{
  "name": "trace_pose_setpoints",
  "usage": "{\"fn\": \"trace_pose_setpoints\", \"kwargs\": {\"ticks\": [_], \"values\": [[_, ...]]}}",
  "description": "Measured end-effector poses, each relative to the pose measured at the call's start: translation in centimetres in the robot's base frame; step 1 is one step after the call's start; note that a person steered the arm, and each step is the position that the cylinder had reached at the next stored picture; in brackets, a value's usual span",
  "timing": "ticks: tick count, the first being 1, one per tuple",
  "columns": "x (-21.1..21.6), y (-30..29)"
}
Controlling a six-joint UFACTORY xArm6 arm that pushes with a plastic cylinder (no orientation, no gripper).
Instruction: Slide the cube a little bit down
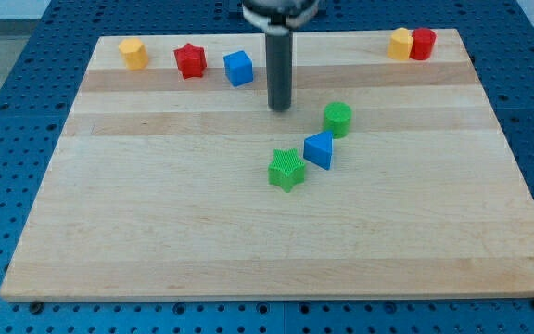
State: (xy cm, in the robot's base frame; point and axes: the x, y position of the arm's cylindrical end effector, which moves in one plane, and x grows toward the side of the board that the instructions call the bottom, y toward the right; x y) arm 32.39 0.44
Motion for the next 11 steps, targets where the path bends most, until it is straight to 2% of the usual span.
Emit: {"fn": "trace_pose_setpoints", "kwargs": {"ticks": [1, 2, 3, 5, 6, 8, 9, 10, 11], "values": [[-9.5, 1.8], [-13.2, -5.0], [-13.0, -13.8], [-12.1, -14.4], [-13.1, -11.0], [-13.0, -9.0], [-8.6, -9.0], [0.4, -8.9], [3.7, -8.9]]}}
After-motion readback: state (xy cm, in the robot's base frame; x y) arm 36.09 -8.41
